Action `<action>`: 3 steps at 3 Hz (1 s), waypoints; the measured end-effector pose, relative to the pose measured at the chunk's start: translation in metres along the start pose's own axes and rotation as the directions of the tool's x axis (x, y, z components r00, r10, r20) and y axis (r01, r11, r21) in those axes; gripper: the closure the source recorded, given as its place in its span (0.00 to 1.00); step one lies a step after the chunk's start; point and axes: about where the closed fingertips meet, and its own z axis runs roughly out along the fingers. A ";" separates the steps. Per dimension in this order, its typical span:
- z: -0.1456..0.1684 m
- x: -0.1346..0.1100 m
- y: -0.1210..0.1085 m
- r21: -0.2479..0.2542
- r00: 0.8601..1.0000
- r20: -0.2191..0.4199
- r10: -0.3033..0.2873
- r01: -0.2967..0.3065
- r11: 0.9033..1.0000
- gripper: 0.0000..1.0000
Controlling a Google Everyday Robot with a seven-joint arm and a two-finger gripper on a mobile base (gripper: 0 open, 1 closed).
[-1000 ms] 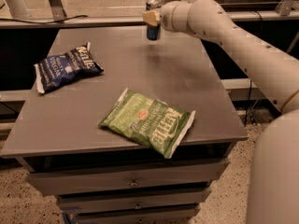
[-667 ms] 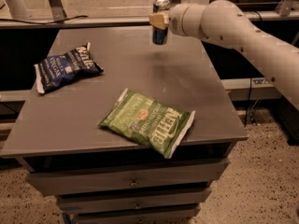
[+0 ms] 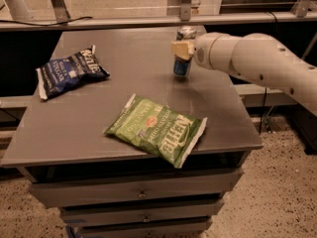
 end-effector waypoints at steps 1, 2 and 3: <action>-0.037 0.036 0.001 0.046 0.998 -0.040 0.041 -0.039 0.998 1.00; -0.077 0.041 -0.014 0.116 0.998 -0.042 0.036 -0.030 0.993 1.00; -0.113 0.032 -0.027 0.176 0.999 -0.032 0.012 -0.006 0.984 1.00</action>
Offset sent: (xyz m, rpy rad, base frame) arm -0.1024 -0.1023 -0.0116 -0.0540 0.0304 -0.2100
